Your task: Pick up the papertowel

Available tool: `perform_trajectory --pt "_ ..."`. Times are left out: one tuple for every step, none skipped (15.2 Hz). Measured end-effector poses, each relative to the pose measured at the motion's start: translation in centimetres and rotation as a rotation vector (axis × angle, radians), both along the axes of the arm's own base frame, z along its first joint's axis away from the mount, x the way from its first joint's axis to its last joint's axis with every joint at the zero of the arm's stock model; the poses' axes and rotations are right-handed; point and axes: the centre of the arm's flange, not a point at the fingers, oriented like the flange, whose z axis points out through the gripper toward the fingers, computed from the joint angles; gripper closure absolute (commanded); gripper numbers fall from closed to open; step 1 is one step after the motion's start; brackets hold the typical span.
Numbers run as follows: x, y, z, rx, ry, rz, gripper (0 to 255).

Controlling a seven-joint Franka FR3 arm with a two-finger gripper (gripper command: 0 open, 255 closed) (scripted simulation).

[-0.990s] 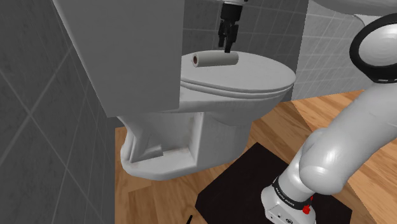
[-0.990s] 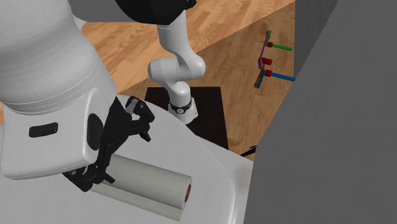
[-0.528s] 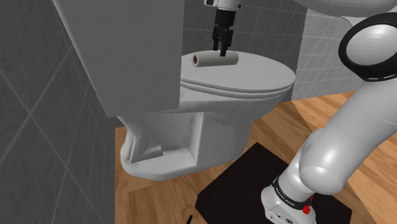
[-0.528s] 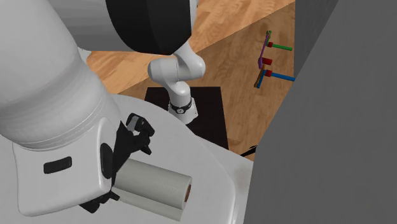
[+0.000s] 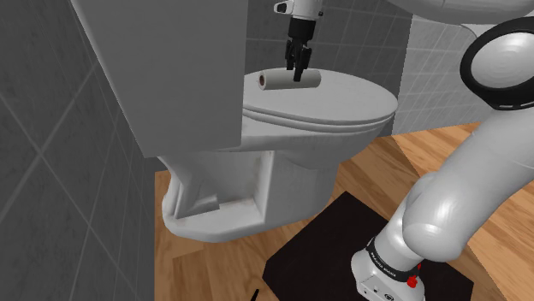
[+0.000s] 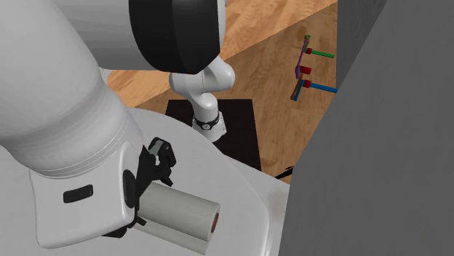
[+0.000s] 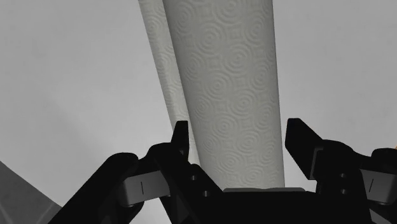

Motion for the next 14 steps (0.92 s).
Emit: perform_trajectory --pt "0.0 0.0 0.0 0.000 0.000 0.000 255" --pt "0.0 0.0 0.0 0.000 -0.001 0.000 255" --pt "0.0 0.0 0.0 0.000 -0.001 0.000 255" --pt "-0.1 0.0 0.0 0.000 -0.001 0.000 255" --pt "0.0 0.0 0.0 0.000 0.000 0.000 255" --pt "0.1 0.0 0.2 0.000 0.002 -0.001 255" --pt "0.1 0.1 0.5 0.000 0.003 -0.001 255" --pt "0.0 0.1 1.0 0.000 0.004 -0.001 255" --pt "0.1 0.1 1.5 0.000 0.004 -0.002 255" --pt "0.2 0.1 2.0 0.000 0.004 -0.002 255" --pt "0.2 0.1 2.5 0.000 0.004 -0.002 255" --pt "0.2 0.1 2.9 0.000 0.004 -0.002 255" --pt "0.1 0.1 3.5 0.000 0.004 -0.002 255" --pt "0.2 0.1 4.0 0.000 0.004 -0.002 255"
